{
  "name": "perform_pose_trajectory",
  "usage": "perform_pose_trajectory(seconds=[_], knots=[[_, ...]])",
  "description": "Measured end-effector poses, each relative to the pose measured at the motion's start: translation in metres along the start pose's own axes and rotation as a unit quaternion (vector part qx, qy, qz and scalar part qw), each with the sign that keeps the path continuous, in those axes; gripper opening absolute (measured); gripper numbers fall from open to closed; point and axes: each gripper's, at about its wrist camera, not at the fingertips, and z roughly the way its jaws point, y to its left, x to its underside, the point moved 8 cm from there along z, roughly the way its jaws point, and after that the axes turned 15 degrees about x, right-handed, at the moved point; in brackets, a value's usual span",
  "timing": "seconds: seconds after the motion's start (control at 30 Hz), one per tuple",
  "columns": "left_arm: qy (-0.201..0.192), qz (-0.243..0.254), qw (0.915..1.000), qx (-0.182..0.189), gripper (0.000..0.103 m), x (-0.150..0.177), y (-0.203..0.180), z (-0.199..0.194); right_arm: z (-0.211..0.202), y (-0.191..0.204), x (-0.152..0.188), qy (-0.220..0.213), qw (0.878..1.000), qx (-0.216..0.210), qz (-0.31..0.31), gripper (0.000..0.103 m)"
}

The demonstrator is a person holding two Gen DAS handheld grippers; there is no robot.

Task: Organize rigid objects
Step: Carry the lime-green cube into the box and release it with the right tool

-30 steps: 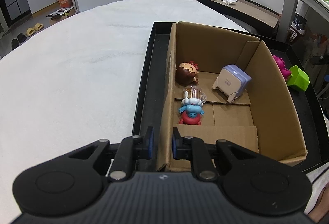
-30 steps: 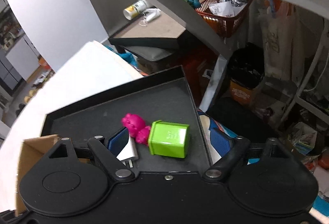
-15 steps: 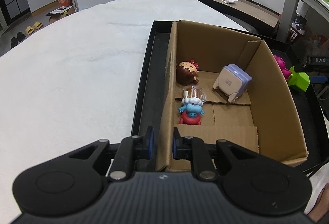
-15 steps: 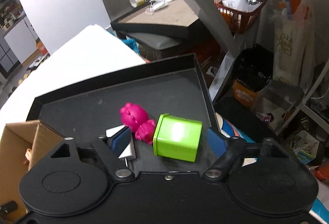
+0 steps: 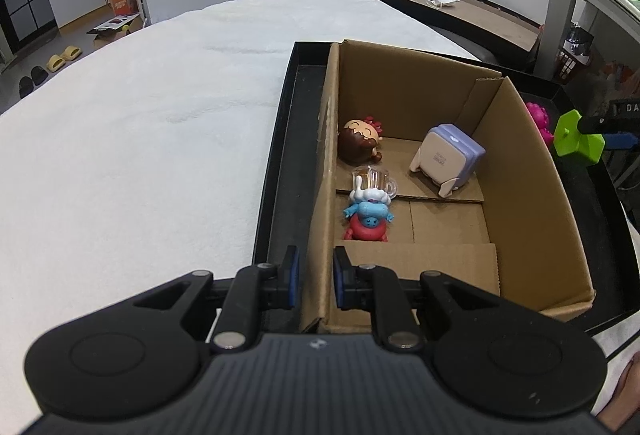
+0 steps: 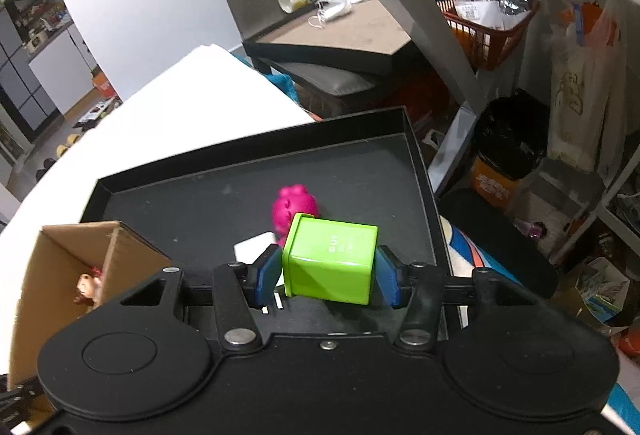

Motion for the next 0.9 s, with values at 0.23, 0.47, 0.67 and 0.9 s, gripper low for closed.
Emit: perform_pose_trajectory(seconds=[0.23, 0.47, 0.67, 0.9], knots=[[-0.002, 0.004, 1.0000, 0.001, 0.015, 0.001, -0.001, -0.003, -0.024, 0.010, -0.007, -0.027, 0.999, -0.026, -0.005, 0.050], [-0.001, 0.002, 1.0000, 0.001, 0.015, 0.001, -0.001, -0.003, -0.049, 0.026, -0.011, -0.054, 0.997, -0.058, -0.021, 0.050], [-0.001, 0.002, 1.0000, 0.002, 0.015, 0.001, -0.001, -0.002, -0.066, 0.042, -0.012, -0.074, 0.993, -0.080, -0.041, 0.050], [-0.001, 0.003, 1.0000, 0.002, 0.015, 0.001, -0.001, -0.002, -0.080, 0.061, -0.010, -0.089, 0.988, -0.110, -0.061, 0.050]])
